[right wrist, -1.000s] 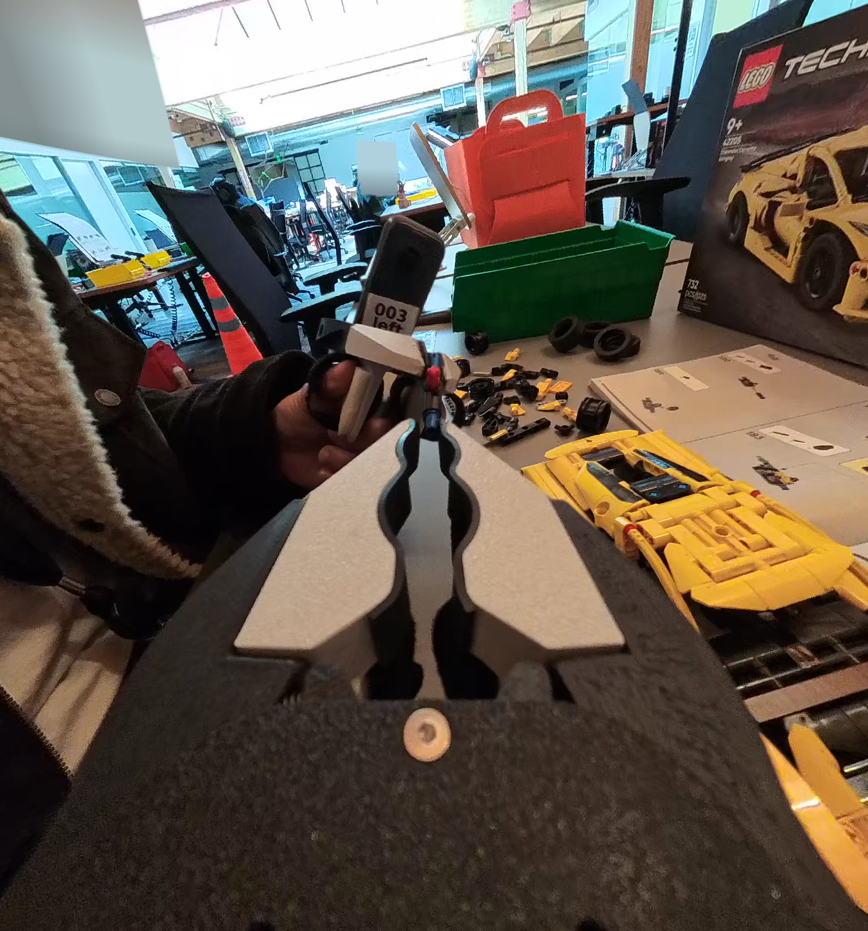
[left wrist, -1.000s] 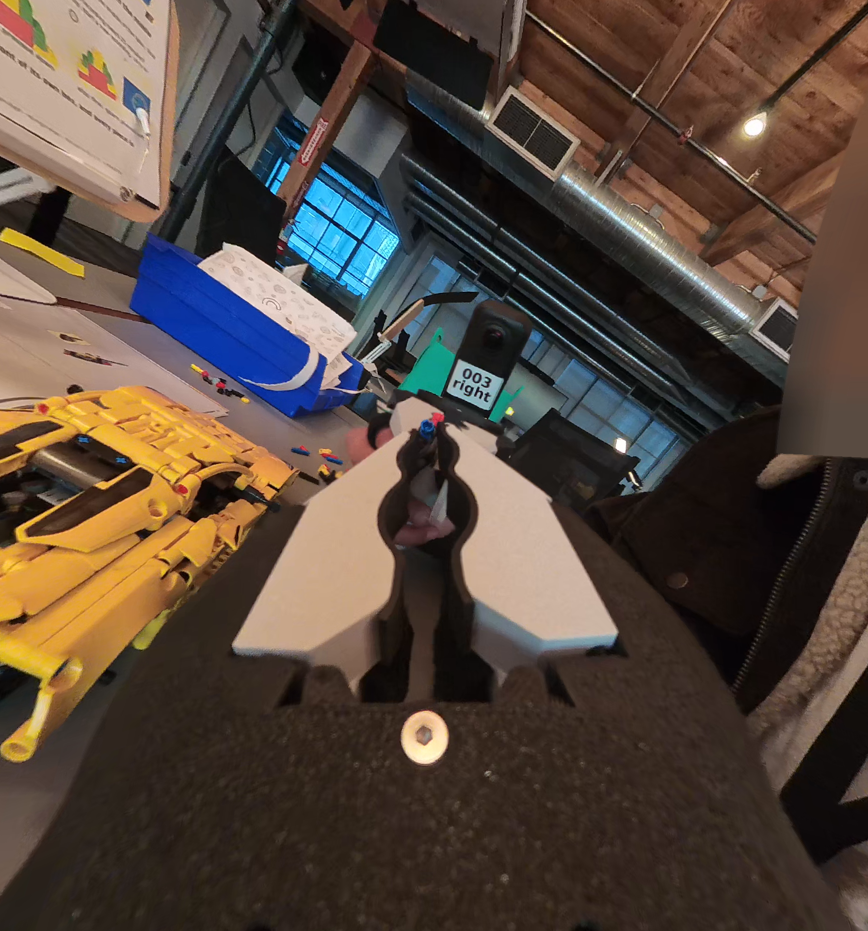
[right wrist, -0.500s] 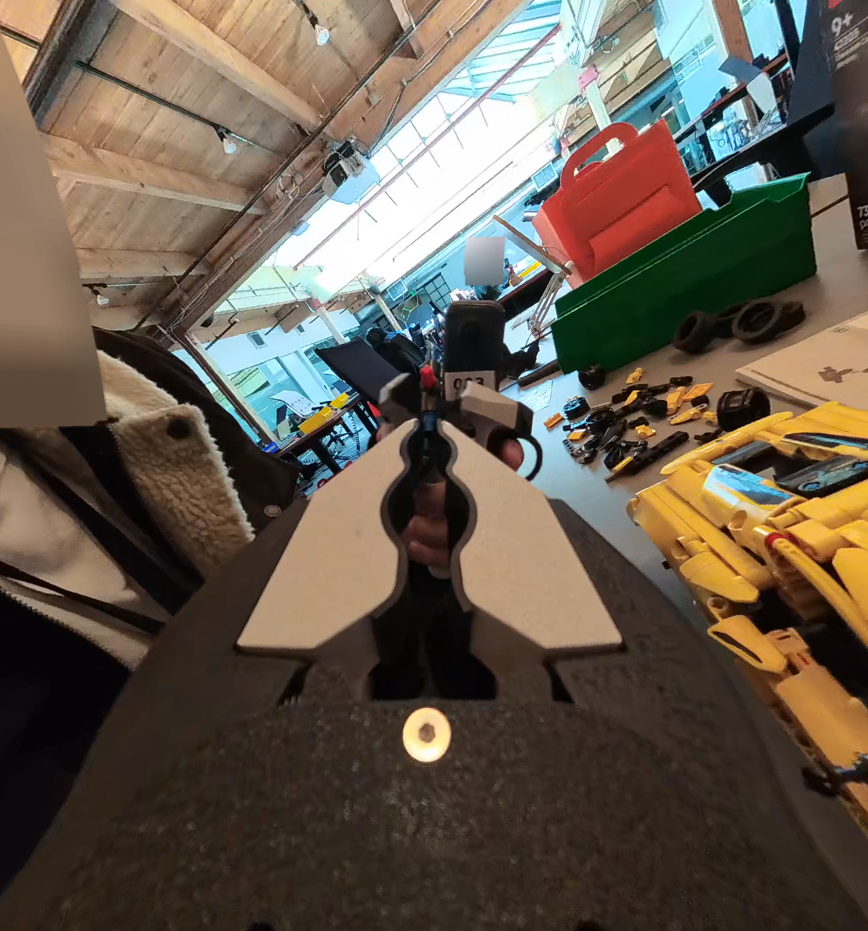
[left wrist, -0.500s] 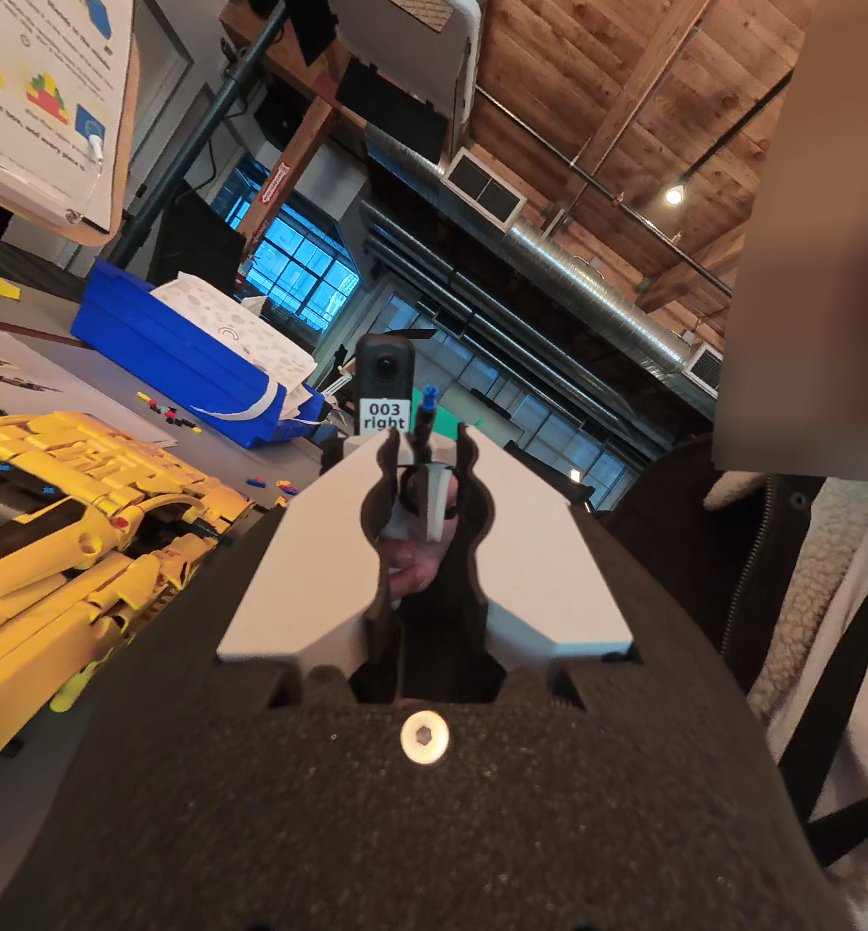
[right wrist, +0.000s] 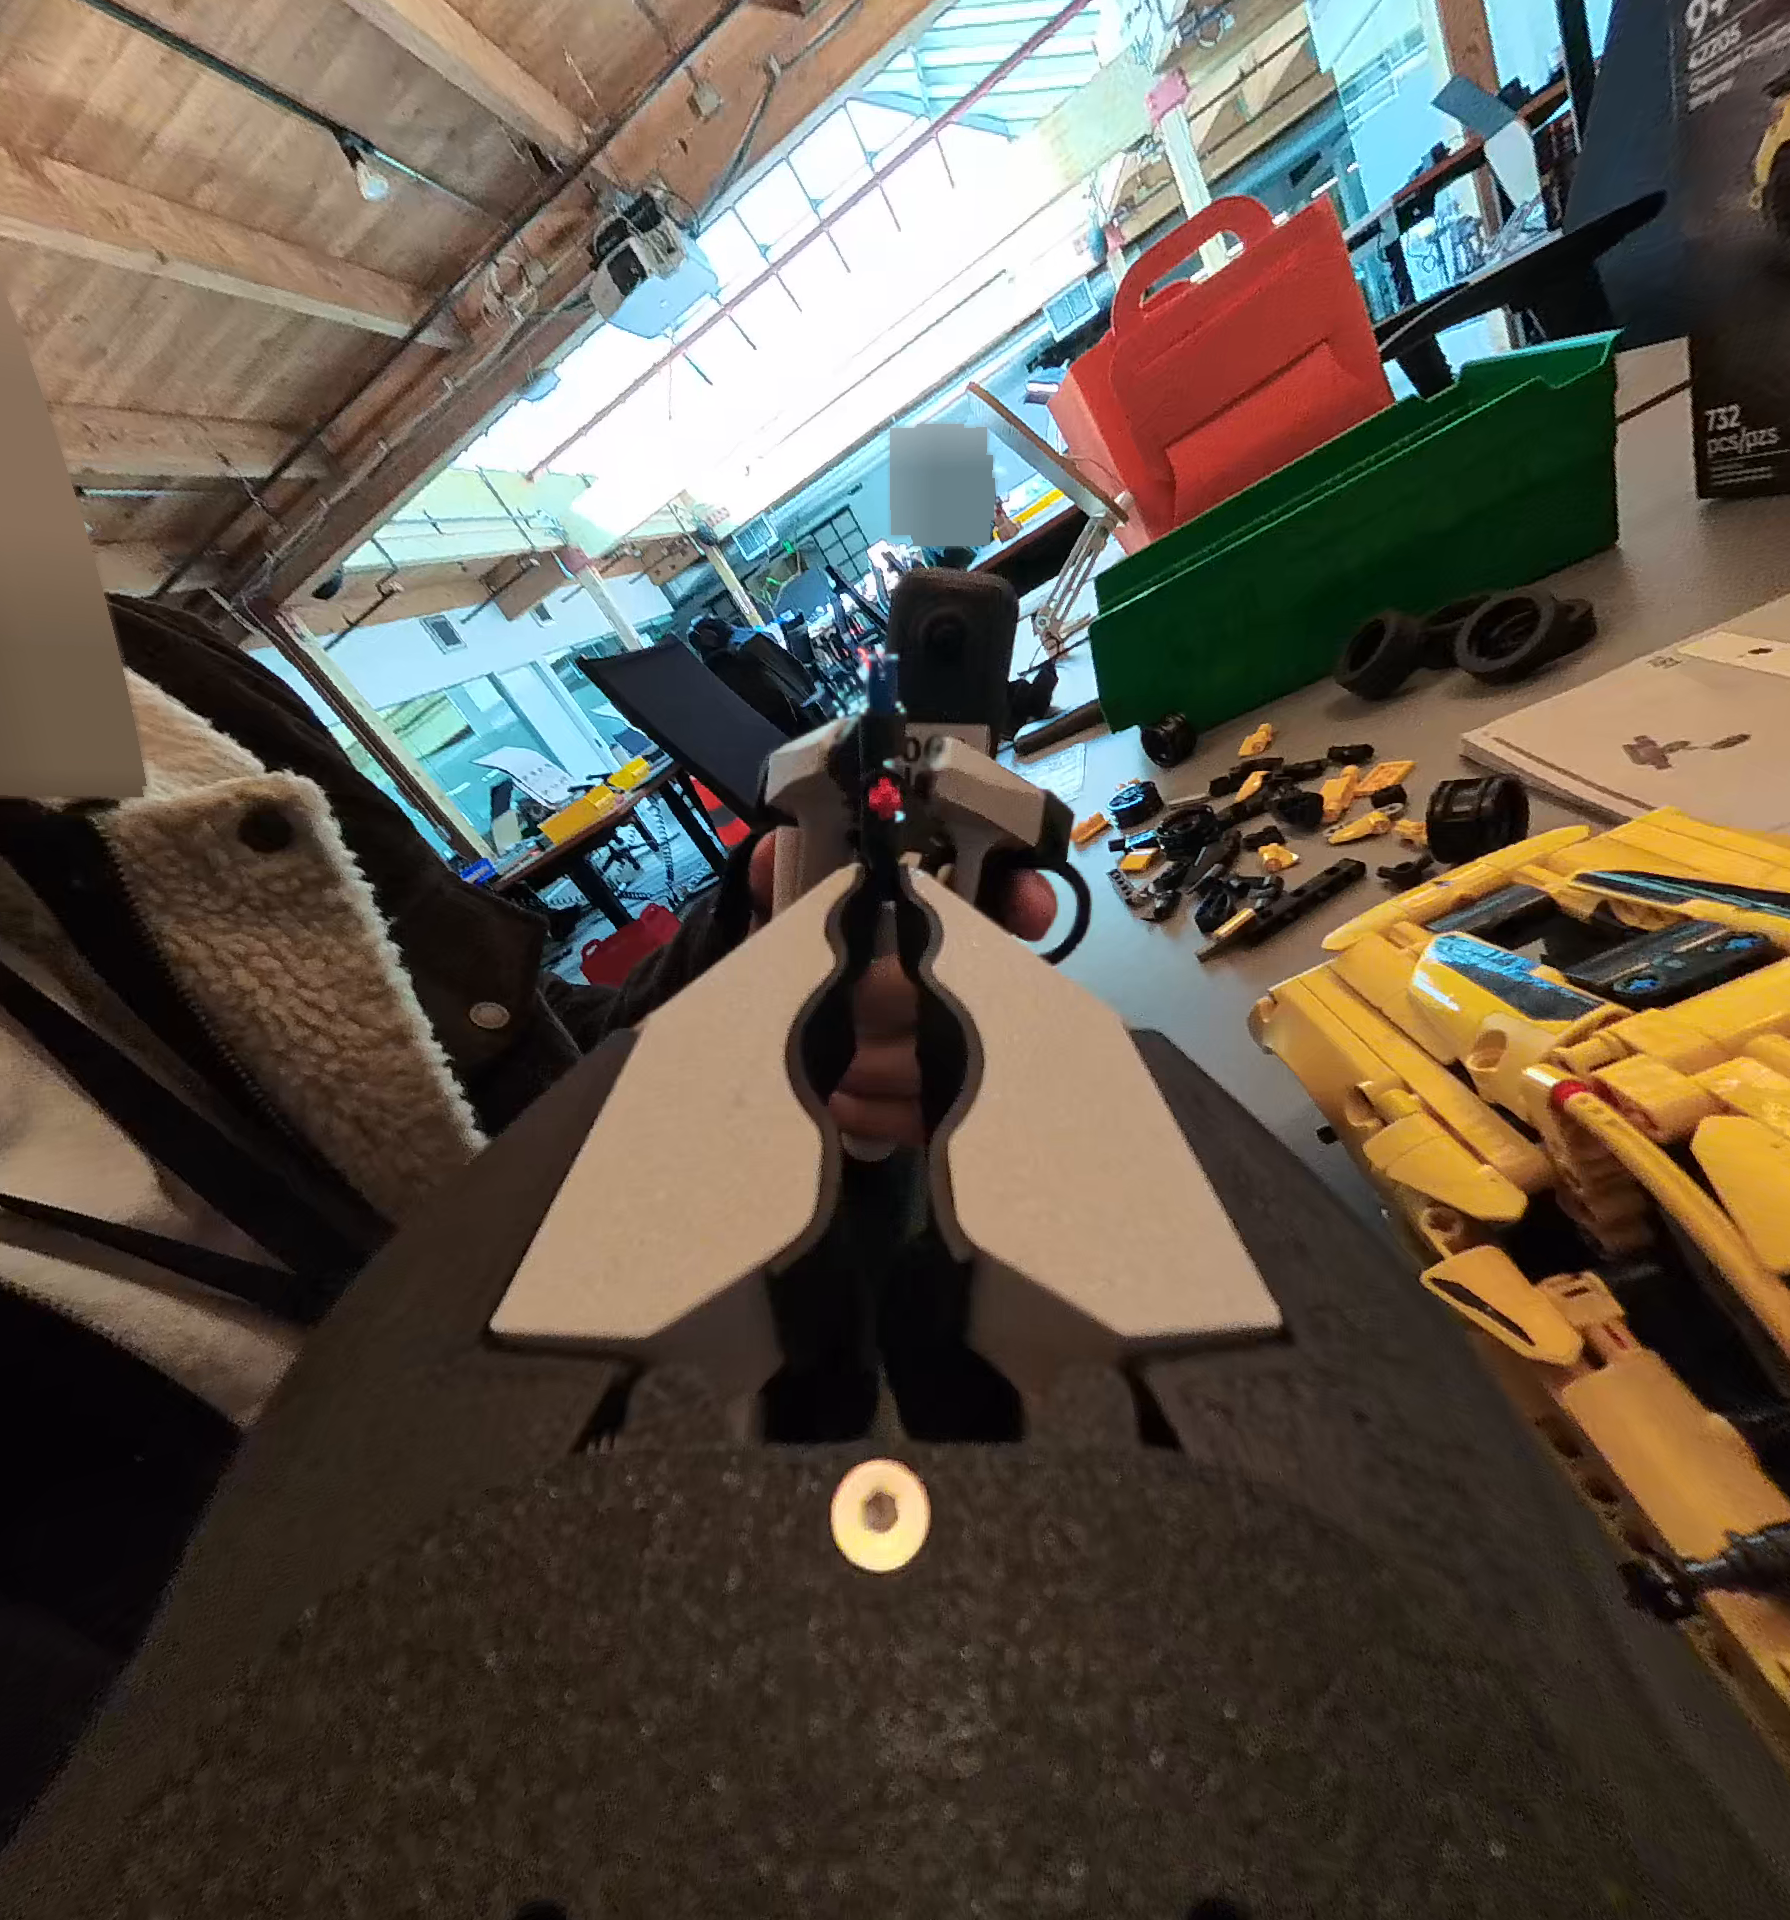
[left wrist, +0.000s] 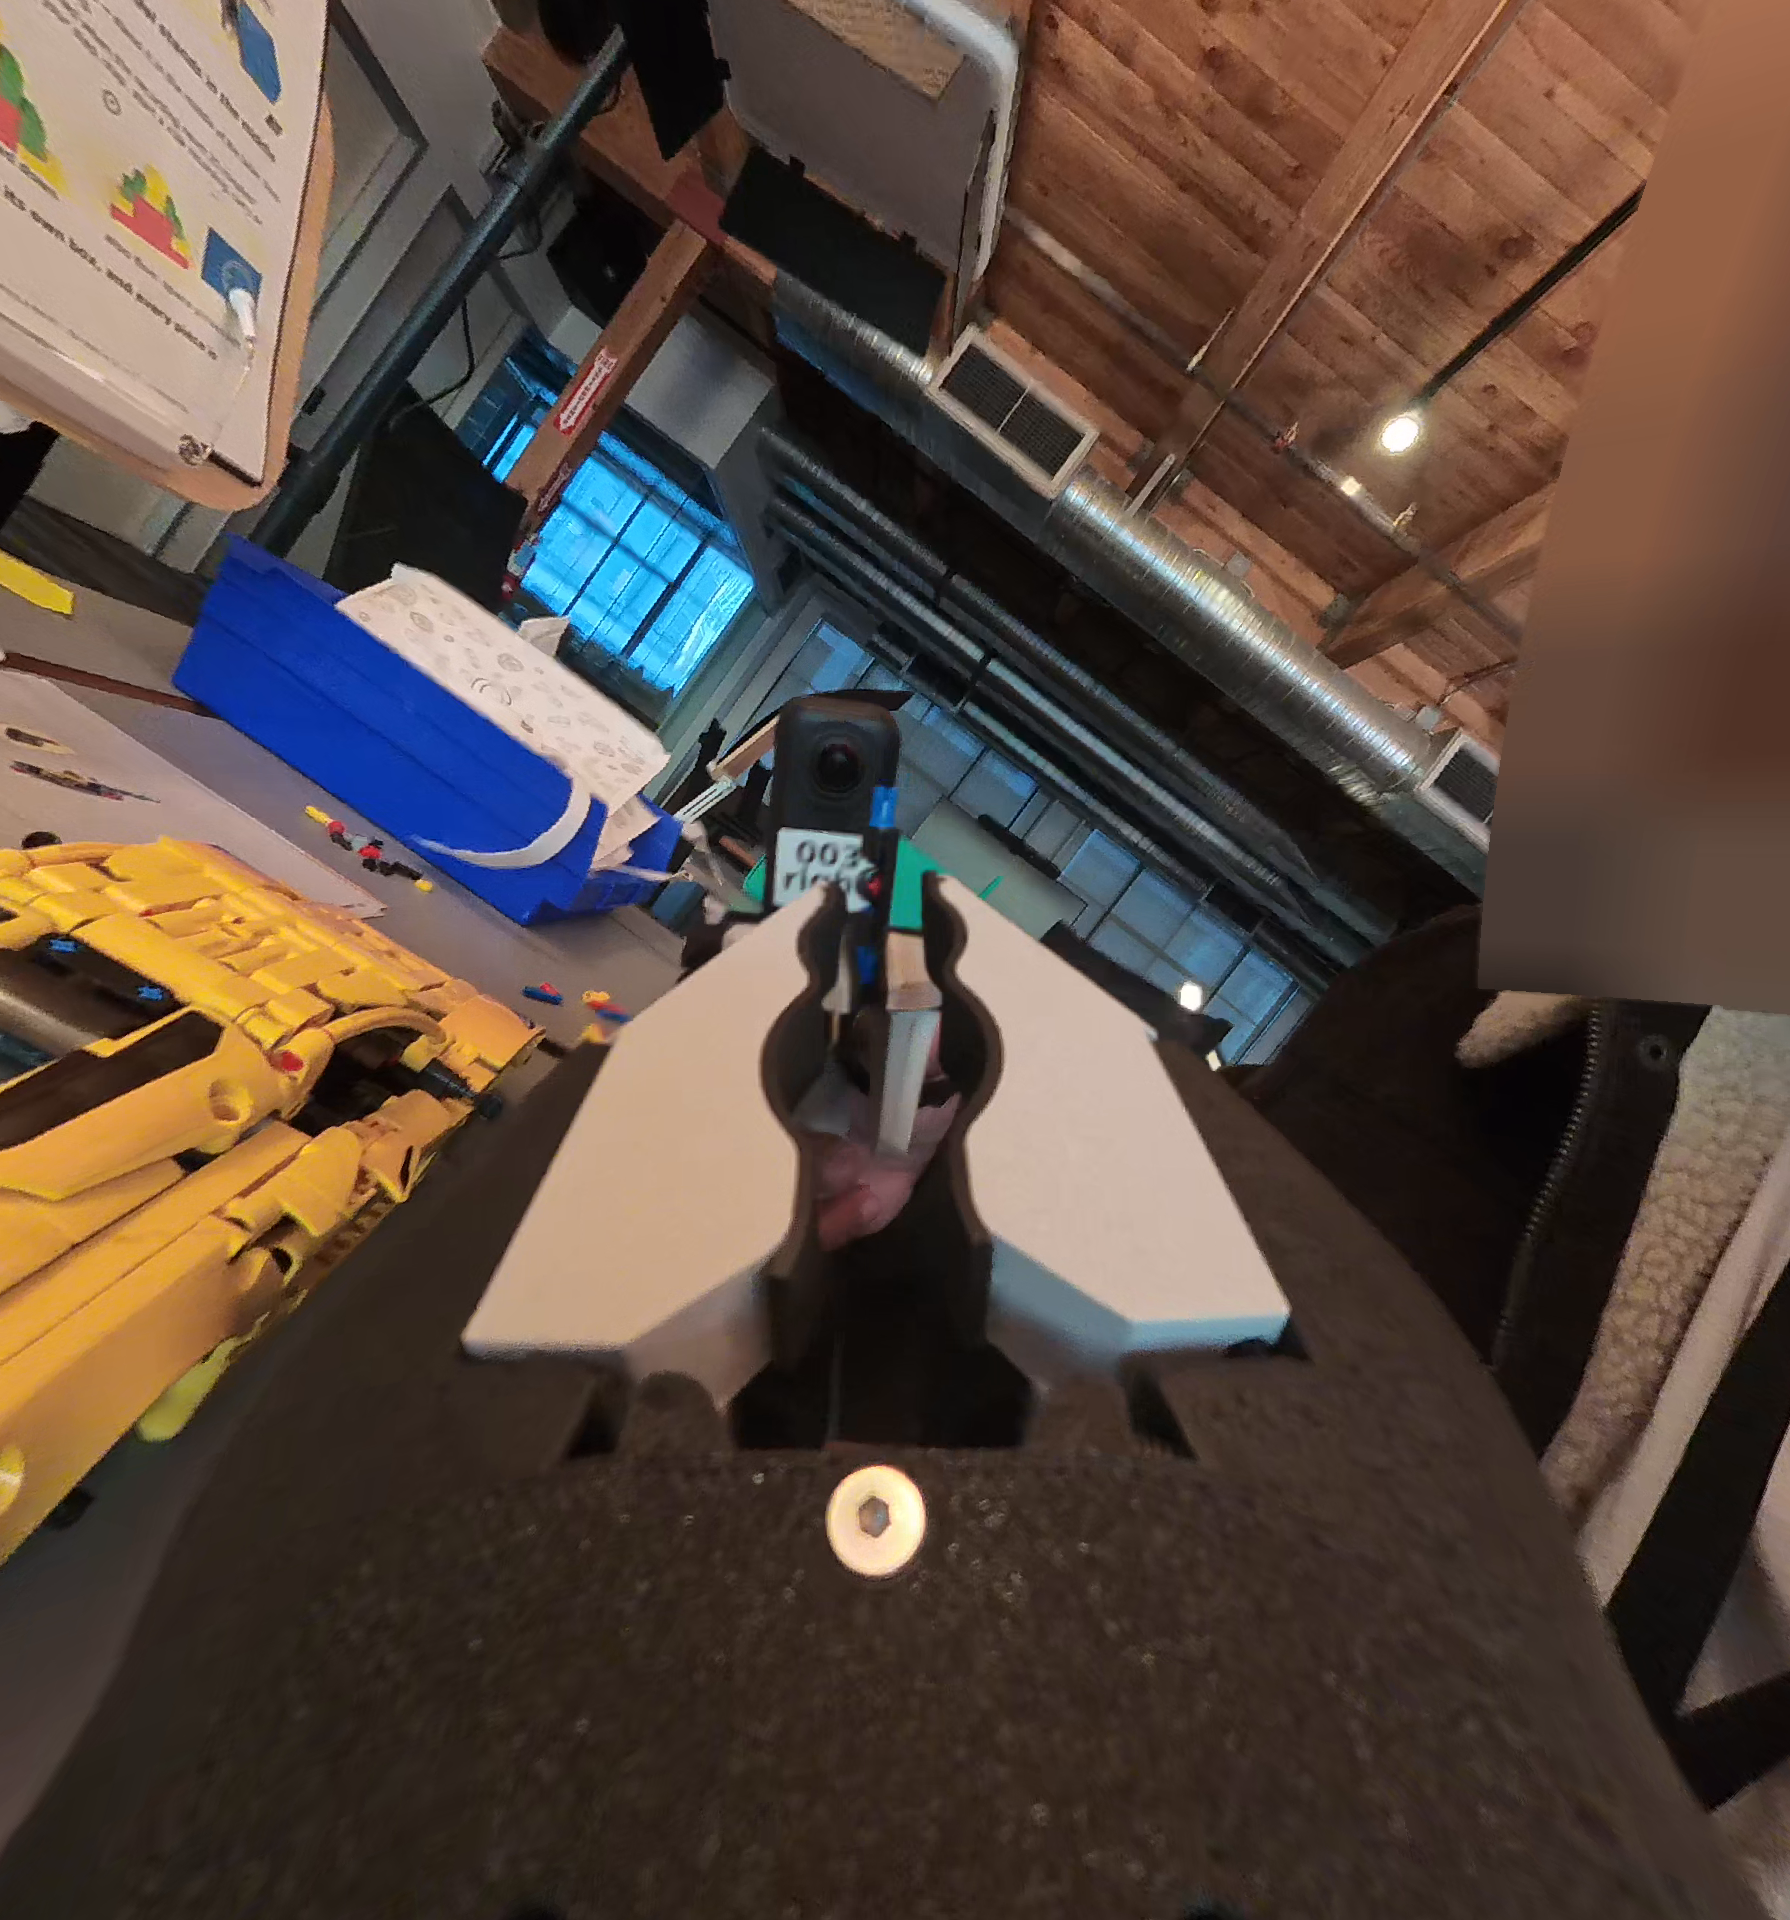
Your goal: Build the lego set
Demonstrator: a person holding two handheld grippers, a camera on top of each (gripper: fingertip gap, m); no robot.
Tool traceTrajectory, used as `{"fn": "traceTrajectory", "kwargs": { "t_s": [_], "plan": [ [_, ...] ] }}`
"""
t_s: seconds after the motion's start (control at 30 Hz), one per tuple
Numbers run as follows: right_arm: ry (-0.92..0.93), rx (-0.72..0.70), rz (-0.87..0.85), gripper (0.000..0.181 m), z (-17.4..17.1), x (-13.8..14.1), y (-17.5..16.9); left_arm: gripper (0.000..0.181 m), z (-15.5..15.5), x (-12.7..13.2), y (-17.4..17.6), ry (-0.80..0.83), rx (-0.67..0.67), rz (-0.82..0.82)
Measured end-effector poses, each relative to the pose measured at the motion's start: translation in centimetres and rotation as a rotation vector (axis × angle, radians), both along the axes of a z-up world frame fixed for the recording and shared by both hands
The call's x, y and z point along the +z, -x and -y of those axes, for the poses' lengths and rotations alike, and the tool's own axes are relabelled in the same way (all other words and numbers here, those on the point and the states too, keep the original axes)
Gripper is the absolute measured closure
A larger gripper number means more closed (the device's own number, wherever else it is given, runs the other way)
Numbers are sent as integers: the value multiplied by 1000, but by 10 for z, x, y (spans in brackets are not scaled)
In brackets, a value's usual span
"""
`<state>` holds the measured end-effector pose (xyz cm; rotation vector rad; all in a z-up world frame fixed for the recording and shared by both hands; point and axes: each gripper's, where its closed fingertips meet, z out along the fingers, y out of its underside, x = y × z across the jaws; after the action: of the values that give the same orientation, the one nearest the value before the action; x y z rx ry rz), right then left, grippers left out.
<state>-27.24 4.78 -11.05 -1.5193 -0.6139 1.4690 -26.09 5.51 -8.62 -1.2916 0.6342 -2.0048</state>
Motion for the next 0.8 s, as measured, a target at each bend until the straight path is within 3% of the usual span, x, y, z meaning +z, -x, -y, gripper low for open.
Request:
{"fn": "traceTrajectory", "kwargs": {
  "t_s": [0.17, 0.33, 0.57, 0.67, 0.73, 0.8],
  "plan": [
    [-46, 1, 68, 179, 4, -5, 5, 162, 8, -11, -11, -82, 12, -104],
    [-50, -7, 107, 179, 3, -10, 6, 174, 7, -9, -9, -82, 13, -93],
    [-91, -19, 194, 179, 2, -15, 0, 175, 6, -16, -6, -146, 38, -157],
    [-224, -56, 426, 158, 0, -29, -28, 175, -2, -25, 0, -167, 62, -233],
    [-277, 18, 674, 152, 12, -59, -50, 175, -8, -35, 3, -186, 78, -300],
    [-256, 100, 807, 147, 30, -87, -63, 175, -11, -39, 5, -170, 78, -316]
  ]
}}
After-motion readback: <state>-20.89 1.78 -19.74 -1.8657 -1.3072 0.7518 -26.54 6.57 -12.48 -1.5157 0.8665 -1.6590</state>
